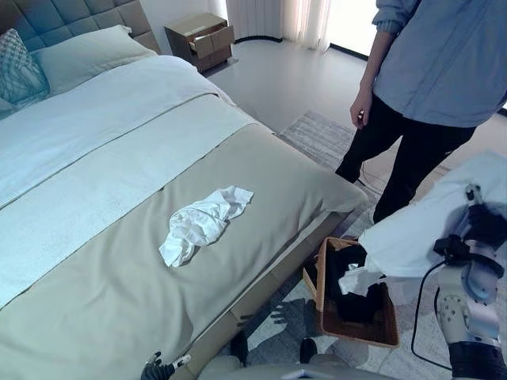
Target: Pick up clothes into the bucket
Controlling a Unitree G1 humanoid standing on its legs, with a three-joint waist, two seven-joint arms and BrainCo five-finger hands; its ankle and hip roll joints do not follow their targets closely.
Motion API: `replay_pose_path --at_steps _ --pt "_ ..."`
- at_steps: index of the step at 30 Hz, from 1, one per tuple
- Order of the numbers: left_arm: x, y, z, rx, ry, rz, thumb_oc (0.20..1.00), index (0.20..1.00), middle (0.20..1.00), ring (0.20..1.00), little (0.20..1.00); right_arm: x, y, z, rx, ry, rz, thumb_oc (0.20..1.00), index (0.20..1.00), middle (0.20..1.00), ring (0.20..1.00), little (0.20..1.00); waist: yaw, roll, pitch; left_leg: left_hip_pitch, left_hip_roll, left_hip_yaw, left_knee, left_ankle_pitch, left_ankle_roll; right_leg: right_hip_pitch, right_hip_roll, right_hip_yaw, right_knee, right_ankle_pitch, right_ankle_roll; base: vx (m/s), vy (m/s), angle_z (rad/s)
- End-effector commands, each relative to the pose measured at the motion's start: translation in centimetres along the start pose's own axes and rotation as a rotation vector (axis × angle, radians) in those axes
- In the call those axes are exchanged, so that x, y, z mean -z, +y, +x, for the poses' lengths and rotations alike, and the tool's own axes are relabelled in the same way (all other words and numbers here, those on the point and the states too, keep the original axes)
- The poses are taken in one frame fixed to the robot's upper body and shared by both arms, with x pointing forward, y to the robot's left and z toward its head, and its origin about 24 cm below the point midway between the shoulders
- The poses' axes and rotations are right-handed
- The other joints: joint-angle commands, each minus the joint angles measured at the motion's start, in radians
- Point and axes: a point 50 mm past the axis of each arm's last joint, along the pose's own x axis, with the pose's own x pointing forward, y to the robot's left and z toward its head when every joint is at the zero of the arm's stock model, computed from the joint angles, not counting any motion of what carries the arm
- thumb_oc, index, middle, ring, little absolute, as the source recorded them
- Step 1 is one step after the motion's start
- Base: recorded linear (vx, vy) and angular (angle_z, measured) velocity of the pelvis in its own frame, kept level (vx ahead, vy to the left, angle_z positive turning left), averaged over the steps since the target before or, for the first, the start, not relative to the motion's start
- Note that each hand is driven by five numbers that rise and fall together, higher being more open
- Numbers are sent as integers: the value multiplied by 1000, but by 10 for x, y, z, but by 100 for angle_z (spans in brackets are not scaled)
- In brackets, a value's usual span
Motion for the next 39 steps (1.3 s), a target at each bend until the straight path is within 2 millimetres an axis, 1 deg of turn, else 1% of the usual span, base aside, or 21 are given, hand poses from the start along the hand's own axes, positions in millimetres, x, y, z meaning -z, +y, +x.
replay_pose_path --at_steps 1,4,5,7,8,9,11,13,15,16,18,19,22,23,24,25,26,27,28,34,39 --pt "-43 -6 8 22 -157 1 1000 1000 1000 1000 1000 -38 27 27 -14 -189 75 200 200 200 200 200 21 -16 89 -16 -51 21 128 -108 38 -147 -14 39 147 3 -11 -54 26 -7" --pt "-52 -14 7 58 -197 -4 1000 1000 1000 1000 1000 -31 32 34 -12 -154 77 200 200 200 200 200 27 -6 116 -50 -56 26 149 -112 38 -187 -16 53 170 1 -14 -45 0 -5" --pt "-63 -22 5 92 -247 -18 1000 1000 1000 1000 1000 -23 35 42 10 -114 36 200 200 200 200 200 32 8 156 -81 -59 28 169 -115 39 -226 -16 61 197 0 -16 -69 -8 -9" --pt "-72 -29 2 113 -285 -54 1000 1000 1000 1000 1000 -13 36 48 33 -67 -2 200 200 200 200 200 37 18 190 -114 -58 32 189 -116 37 -262 -18 67 222 -5 -18 -73 -16 -16" --pt "-72 -29 2 113 -285 -54 1000 1000 1000 1000 1000 -13 36 49 33 -67 -2 200 200 200 200 200 37 18 190 -116 -58 33 190 -116 37 -264 -18 68 223 -5 -18 -85 -23 -8" --pt "-79 -35 0 132 -320 -79 1000 1000 1000 1000 1000 -6 38 54 49 -32 -73 200 200 200 200 200 40 28 226 -147 -53 37 206 -114 36 -301 -21 71 250 -8 -20 -64 -40 3" --pt "-84 -37 0 132 -334 -89 1000 1000 1000 1000 1000 -4 38 59 66 -25 -125 200 200 200 200 200 40 32 243 -167 -51 37 220 -120 34 -325 -22 73 272 -18 -20 -52 -39 2" --pt "-96 -44 -3 144 -374 -120 1000 1000 1000 1000 1000 4 37 68 100 22 -225 200 200 200 200 200 37 48 297 -223 -49 36 240 -113 28 -388 -29 73 310 -25 -24 -99 -55 3" --pt "-103 -49 -4 154 -400 -113 1000 1000 1000 1000 1000 6 36 79 118 46 -333 200 200 200 200 200 41 62 319 -273 -51 35 259 -109 25 -445 -31 72 342 -29 -27 -68 -53 4" --pt "-103 -49 -4 155 -401 -115 1000 1000 1000 1000 1000 6 36 80 117 44 -333 200 200 200 200 200 40 62 319 -277 -51 35 262 -109 26 -449 -32 73 345 -30 -27 -39 -16 4" --pt "-111 -55 -8 173 -440 -108 1000 1000 1000 1000 1000 -2 36 93 127 33 -446 200 200 200 200 200 45 81 319 -376 -51 43 287 -103 20 -558 -37 78 388 -35 -31 -47 -18 -1" --pt "-112 -55 -8 173 -441 -109 1000 1000 1000 1000 1000 -3 36 93 126 31 -446 200 200 200 200 200 45 81 319 -379 -51 44 289 -103 20 -562 -38 79 391 -35 -31 -46 -25 7" --pt "-124 -64 -13 210 -492 -144 1000 1000 1000 1000 1000 -14 36 106 123 6 -566 200 200 200 200 200 57 98 319 -496 -50 44 307 -87 14 -691 -47 80 438 -38 -33 6 -46 4" --pt "-125 -68 -15 223 -502 -141 1000 1000 1000 1000 1000 -16 35 109 122 -2 -608 200 200 200 200 200 59 103 319 -494 -54 36 311 -113 8 -697 -49 86 461 -73 -25 95 -32 5" --pt "-127 -72 -17 234 -508 -140 1000 1000 1000 1000 1000 -18 36 111 122 -9 -620 200 200 200 200 200 60 107 319 -513 -56 36 311 -110 7 -719 -53 85 470 -75 -25 93 -24 7" --pt "-131 -76 -19 247 -523 -140 1000 1000 1000 1000 1000 -21 36 113 130 -11 -635 432 432 432 432 432 60 111 319 -532 -57 33 307 -103 5 -744 -56 82 477 -75 -24 0 0 0" --pt "-131 -76 -19 247 -523 -141 1000 1000 1000 1000 1000 -21 36 113 130 -11 -635 432 432 432 432 432 60 111 319 -533 -57 33 307 -103 5 -744 -56 82 477 -75 -24 0 0 0" --pt "-136 -83 -23 271 -548 -133 1000 1000 1000 1000 1000 -23 35 117 136 -2 -683 940 940 940 940 940 68 119 319 -559 -60 31 299 -94 3 -780 -59 78 488 -75 -24 8 -16 4" --pt "-139 -86 -24 282 -558 -130 1000 1000 1000 1000 1000 -26 35 120 137 -1 -700 1000 1000 1000 1000 1000 68 121 319 -569 -62 31 295 -91 3 -791 -59 79 487 -74 -24 8 -16 3" --pt "-149 -99 -33 335 -607 -111 1000 1000 1000 1000 1000 -25 40 122 141 11 -707 1000 1000 1000 1000 1000 78 126 319 -594 -68 28 273 -80 2 -827 -65 73 479 -61 -19 3 -3 2" --pt "-159 -100 -36 319 -623 -198 1000 1000 1000 1000 1000 -9 39 115 137 72 -683 1000 1000 1000 1000 1000 83 122 319 -604 -71 24 261 -76 5 -837 -68 69 468 -51 -15 5 5 3"
